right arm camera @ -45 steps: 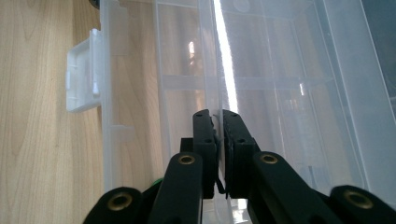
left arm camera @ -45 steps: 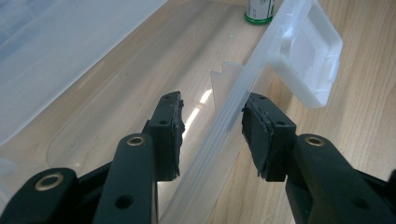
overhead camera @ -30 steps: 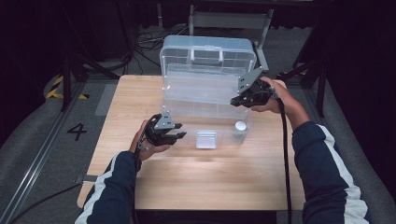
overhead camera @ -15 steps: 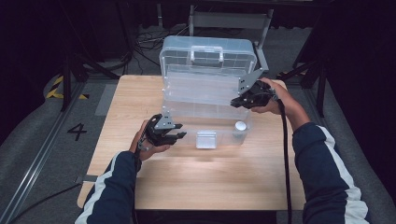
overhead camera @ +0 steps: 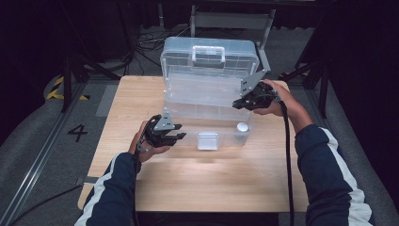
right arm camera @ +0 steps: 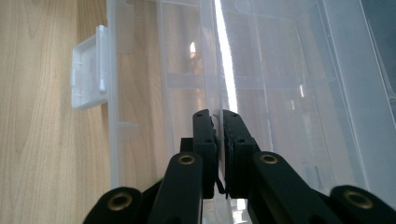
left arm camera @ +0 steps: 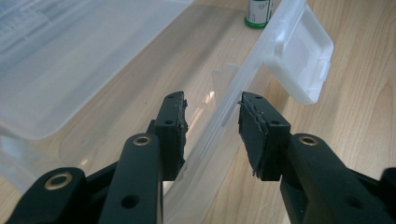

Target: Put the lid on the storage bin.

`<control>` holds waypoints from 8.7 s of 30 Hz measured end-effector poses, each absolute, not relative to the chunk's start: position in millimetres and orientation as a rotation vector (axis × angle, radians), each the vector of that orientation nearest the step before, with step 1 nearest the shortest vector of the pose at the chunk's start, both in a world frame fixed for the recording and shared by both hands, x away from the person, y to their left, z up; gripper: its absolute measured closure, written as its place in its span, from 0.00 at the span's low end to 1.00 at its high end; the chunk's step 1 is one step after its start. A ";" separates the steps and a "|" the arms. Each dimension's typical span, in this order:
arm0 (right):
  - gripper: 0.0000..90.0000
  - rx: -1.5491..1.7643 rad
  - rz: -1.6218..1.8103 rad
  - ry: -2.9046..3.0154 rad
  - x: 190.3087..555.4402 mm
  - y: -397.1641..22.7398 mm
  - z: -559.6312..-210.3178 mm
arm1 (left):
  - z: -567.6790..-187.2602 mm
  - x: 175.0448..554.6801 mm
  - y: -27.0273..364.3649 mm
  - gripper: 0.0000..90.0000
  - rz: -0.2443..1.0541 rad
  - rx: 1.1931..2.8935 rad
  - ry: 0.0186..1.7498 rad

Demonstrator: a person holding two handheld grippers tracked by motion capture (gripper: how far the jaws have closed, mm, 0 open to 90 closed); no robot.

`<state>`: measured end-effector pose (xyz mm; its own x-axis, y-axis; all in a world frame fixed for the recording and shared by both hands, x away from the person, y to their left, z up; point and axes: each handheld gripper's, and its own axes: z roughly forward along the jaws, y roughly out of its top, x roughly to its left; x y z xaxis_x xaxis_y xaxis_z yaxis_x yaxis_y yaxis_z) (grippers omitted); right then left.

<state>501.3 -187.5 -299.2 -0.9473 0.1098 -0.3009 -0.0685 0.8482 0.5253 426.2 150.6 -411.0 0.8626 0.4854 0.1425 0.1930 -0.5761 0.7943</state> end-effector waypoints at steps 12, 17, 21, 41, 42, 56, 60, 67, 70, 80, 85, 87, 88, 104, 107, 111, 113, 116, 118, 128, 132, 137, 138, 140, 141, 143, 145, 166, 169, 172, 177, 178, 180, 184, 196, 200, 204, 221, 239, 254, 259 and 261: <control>0.96 0.042 0.797 2.706 501.1 -188.3 -299.6 | -399.9 419.4 176.0 0.74 0.467 2.146 0.518; 0.96 0.036 0.801 2.704 501.3 -188.1 -300.0 | -394.2 418.8 191.5 0.78 0.488 2.121 0.545; 0.96 0.039 0.803 2.703 501.0 -188.2 -300.0 | -388.6 418.8 208.0 0.79 0.498 2.083 0.578; 0.96 0.040 0.807 2.699 499.9 -188.3 -301.5 | -369.7 452.0 214.5 0.98 0.627 1.982 0.752; 0.96 0.040 0.807 2.699 499.9 -188.3 -301.5 | -369.7 452.0 214.5 0.99 0.627 1.982 0.752; 0.96 0.042 0.810 2.701 497.9 -189.5 -302.8 | -330.7 485.2 198.1 1.00 0.696 1.955 0.759; 0.96 0.043 0.810 2.702 497.9 -189.6 -302.8 | -317.6 495.3 193.5 1.00 0.695 1.924 0.743; 0.96 0.036 0.789 2.702 497.7 -188.3 -302.1 | -304.8 512.0 189.5 1.00 0.703 1.916 0.747; 0.96 0.038 0.790 2.702 497.6 -188.1 -302.0 | -303.1 519.5 186.0 1.00 0.699 1.926 0.754; 0.96 0.043 0.791 2.705 496.4 -189.4 -303.0 | -306.1 536.0 172.3 1.00 0.673 1.916 0.765; 0.95 0.049 0.794 2.702 494.2 -190.6 -304.4 | -307.1 538.3 173.6 1.00 0.671 1.907 0.780; 0.95 0.049 0.794 2.698 493.4 -190.8 -304.9 | -306.9 540.4 177.1 1.00 0.662 1.894 0.796; 0.95 0.049 0.789 2.697 493.1 -190.8 -305.0 | -306.7 540.7 177.5 1.00 0.669 1.897 0.799; 0.92 0.074 0.740 2.675 487.4 -188.4 -306.1 | -305.3 535.8 183.6 1.00 0.660 1.870 0.773; 0.92 0.081 0.736 2.670 485.6 -188.0 -306.7 | -306.4 535.1 184.3 1.00 0.653 1.877 0.775; 0.92 0.077 0.700 2.651 482.2 -185.0 -307.6 | -304.8 533.4 182.5 1.00 0.675 1.891 0.777; 0.91 0.082 0.694 2.648 481.2 -184.1 -307.8 | -304.5 532.7 181.8 1.00 0.675 1.889 0.778; 0.92 0.078 0.692 2.650 480.3 -184.7 -308.6 | -304.9 532.3 182.3 1.00 0.658 1.893 0.770; 0.92 0.080 0.683 2.652 479.2 -184.5 -309.1 | -305.2 531.4 182.7 0.99 0.663 1.893 0.762; 0.91 0.084 0.690 2.645 474.4 -184.8 -314.0 | -313.1 522.6 182.1 0.99 0.648 1.877 0.736; 0.90 0.093 0.698 2.629 473.2 -185.2 -315.0 | -313.9 518.9 181.9 0.99 0.658 1.884 0.726; 0.86 0.112 0.708 2.599 468.8 -187.1 -318.0 | -314.1 513.8 185.0 0.99 0.654 1.880 0.714; 0.85 0.123 0.716 2.595 468.1 -187.5 -318.5 | -314.1 513.8 185.0 0.99 0.654 1.880 0.714; 0.83 0.126 0.724 2.590 466.8 -188.4 -318.9 | -314.2 512.1 186.5 0.99 0.651 1.889 0.704; 0.82 0.135 0.723 2.587 466.0 -188.8 -319.0 | -314.1 512.1 187.1 0.99 0.649 1.893 0.700; 0.80 0.142 0.730 2.582 463.4 -189.8 -319.0 | -314.0 511.1 187.2 0.99 0.648 1.897 0.699; 0.80 0.147 0.734 2.580 461.8 -191.2 -318.9 | -314.1 510.5 187.2 0.99 0.648 1.899 0.696; 0.78 0.266 0.924 2.474 445.9 -222.1 -310.4 | -323.8 501.6 188.9 0.99 0.637 1.919 0.691; 0.78 0.285 0.931 2.467 442.5 -226.4 -311.4 | -325.6 498.9 189.0 0.99 0.639 1.927 0.682; 0.78 0.296 0.935 2.459 441.6 -230.1 -313.4 | -327.1 497.1 189.2 0.99 0.634 1.927 0.681; 0.78 0.332 0.961 2.438 436.6 -237.9 -314.5 | -330.3 493.8 189.2 0.99 0.632 1.935 0.675; 0.78 0.328 0.958 2.440 435.9 -239.3 -315.0 | -330.7 493.3 189.2 0.99 0.631 1.939 0.672; 0.77 0.338 0.955 2.431 434.8 -241.2 -316.1 | -331.2 492.7 189.5 0.99 0.618 1.949 0.671; 0.76 0.372 0.961 2.428 432.7 -249.4 -320.2 | -333.5 489.8 189.9 1.00 0.611 1.959 0.664; 0.72 0.448 0.988 2.425 424.7 -271.4 -331.2 | -341.5 483.8 189.0 1.00 0.610 2.019 0.654; 0.70 0.480 0.975 2.415 422.7 -275.6 -336.1 | -345.9 480.3 189.6 1.00 0.612 2.035 0.645; 0.70 0.499 0.979 2.408 421.7 -279.2 -339.1 | -349.7 477.2 189.1 1.00 0.613 2.057 0.645; 0.66 0.640 0.956 2.397 425.9 -287.2 -358.5 | -358.8 468.1 188.7 1.00 0.599 2.083 0.660; 0.64 0.691 0.956 2.420 425.8 -290.2 -376.4 | -365.9 460.7 188.7 1.00 0.623 2.093 0.663; 0.64 0.702 0.972 2.426 425.7 -292.5 -376.8 | -370.1 455.5 196.7 1.00 0.576 2.064 0.589; 0.63 0.702 0.982 2.430 426.3 -293.5 -377.2 | -372.8 458.1 207.1 1.00 0.461 2.001 0.544; 0.63 0.709 0.985 2.429 426.6 -293.8 -377.6 | -371.1 459.6 208.8 1.00 0.428 2.008 0.527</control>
